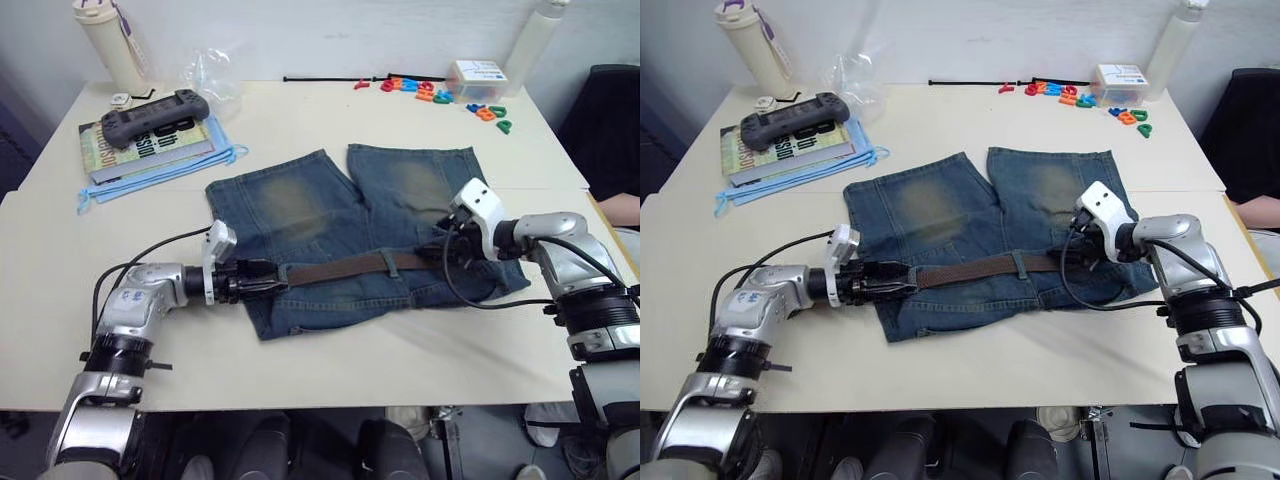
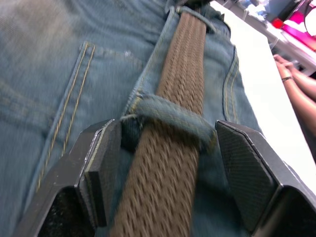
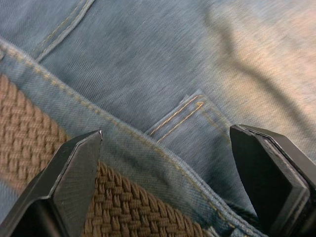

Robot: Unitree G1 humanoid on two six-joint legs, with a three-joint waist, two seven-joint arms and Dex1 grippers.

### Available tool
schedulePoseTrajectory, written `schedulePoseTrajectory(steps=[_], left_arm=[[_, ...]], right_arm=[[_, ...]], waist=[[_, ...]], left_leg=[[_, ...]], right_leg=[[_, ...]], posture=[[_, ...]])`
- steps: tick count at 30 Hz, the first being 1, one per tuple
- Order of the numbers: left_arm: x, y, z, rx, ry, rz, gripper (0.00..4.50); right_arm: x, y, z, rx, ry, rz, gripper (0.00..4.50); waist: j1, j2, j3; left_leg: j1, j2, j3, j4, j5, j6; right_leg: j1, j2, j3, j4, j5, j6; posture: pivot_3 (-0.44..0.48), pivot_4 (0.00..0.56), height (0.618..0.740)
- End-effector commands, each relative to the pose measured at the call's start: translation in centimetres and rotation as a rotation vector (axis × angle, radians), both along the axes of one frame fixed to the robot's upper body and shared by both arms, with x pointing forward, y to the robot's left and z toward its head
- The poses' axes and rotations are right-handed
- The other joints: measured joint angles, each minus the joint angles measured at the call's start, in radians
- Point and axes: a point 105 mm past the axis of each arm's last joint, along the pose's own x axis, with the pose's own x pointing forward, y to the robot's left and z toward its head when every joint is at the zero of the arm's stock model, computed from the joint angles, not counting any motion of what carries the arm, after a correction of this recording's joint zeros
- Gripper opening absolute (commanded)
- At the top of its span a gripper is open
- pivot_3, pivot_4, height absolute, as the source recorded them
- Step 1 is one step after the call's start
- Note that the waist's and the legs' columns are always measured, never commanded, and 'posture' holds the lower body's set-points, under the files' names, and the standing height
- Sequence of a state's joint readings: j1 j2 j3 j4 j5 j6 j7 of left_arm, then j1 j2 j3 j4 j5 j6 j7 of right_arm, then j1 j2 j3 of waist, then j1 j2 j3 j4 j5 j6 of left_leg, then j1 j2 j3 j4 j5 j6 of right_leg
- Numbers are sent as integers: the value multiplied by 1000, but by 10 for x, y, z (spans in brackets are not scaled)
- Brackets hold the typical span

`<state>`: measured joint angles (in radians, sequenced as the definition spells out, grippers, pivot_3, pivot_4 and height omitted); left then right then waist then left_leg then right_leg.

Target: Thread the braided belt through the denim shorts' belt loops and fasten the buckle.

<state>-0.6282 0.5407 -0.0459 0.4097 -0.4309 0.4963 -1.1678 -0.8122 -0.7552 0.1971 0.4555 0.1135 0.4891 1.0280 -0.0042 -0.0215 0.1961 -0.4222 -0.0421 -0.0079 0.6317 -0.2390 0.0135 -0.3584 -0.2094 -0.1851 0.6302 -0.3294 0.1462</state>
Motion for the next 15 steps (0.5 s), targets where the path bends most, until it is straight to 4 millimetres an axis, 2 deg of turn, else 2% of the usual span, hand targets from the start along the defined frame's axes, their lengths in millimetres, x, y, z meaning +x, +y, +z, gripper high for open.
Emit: schedulePoseTrajectory(steps=[1,5,9,12,15], left_arm=[[4,-11,-4,-23,61,-33,3362],[-3,-22,-16,18,101,-104,3362],[-10,-21,-34,93,111,-134,3362],[-12,-19,-42,139,97,-150,3362],[-12,-18,-46,188,61,-173,2493]], right_arm=[[-4,-7,-12,-44,72,-23,4411],[-9,-7,-21,-59,115,-30,4411],[-14,-8,-22,-67,135,-23,4411],[-15,-10,-20,-68,135,-30,3575],[-16,-12,-20,-72,136,-30,2171]], waist=[[0,0,0],[0,-1,0],[2,-1,-1],[2,-1,-2],[2,-1,-2]], left_leg=[[0,0,0,0,0,0],[0,1,0,0,0,0],[1,1,0,0,0,0],[1,1,0,1,0,0],[1,1,0,1,0,0]], right_leg=[[1,0,0,0,0,0],[1,1,0,-2,0,0],[2,1,0,-2,0,0],[3,1,0,-2,0,0],[3,1,0,-2,0,0]], posture=[[0,150,684],[0,150,684],[0,150,684],[0,150,684],[0,150,684]])
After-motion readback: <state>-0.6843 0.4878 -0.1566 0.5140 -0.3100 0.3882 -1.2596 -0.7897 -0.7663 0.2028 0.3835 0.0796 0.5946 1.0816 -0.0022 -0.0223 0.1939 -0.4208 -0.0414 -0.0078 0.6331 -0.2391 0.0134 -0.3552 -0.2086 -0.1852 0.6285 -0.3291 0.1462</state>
